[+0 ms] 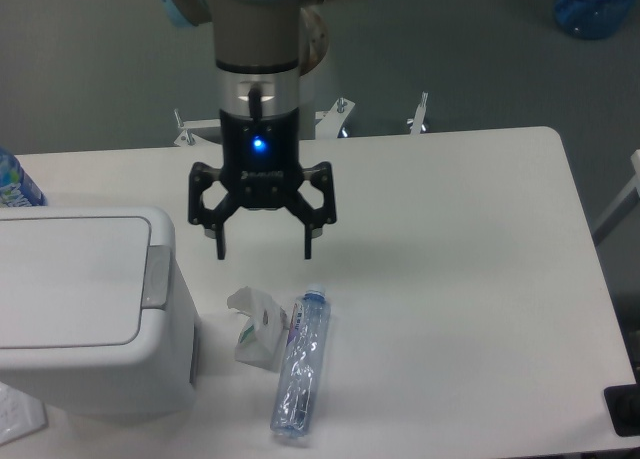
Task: Open the trash can
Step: 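Lower the gripper onto the lid edge of the white trash can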
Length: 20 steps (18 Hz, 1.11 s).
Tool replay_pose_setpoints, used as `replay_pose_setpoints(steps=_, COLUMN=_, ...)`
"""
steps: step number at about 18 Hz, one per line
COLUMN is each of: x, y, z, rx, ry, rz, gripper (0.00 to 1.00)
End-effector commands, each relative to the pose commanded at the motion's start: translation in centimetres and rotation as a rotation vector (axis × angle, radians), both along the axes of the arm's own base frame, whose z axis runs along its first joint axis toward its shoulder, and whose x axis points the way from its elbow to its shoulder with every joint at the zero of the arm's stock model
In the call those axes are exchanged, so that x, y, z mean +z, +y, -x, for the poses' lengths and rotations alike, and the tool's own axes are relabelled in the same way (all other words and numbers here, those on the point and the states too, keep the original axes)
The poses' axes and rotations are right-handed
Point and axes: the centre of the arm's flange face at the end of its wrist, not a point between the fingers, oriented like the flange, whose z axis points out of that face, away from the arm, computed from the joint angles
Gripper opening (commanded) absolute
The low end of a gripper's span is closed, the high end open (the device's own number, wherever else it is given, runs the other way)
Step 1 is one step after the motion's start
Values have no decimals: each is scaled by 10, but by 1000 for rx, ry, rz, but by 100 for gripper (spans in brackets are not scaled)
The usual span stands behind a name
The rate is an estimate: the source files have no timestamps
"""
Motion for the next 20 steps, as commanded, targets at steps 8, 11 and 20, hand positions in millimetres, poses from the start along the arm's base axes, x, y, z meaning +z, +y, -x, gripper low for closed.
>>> replay_pose_setpoints(steps=8, x=-8, y=13, z=-22, rx=-42, ry=-10, rz=12, gripper=100)
replay_pose_setpoints(steps=11, x=-12, y=19, z=-26, rx=-53, ry=-14, rz=15, gripper=100)
replay_pose_setpoints(steps=20, x=-14, y=22, z=-32, rx=-28, ry=-36, rz=10, gripper=100)
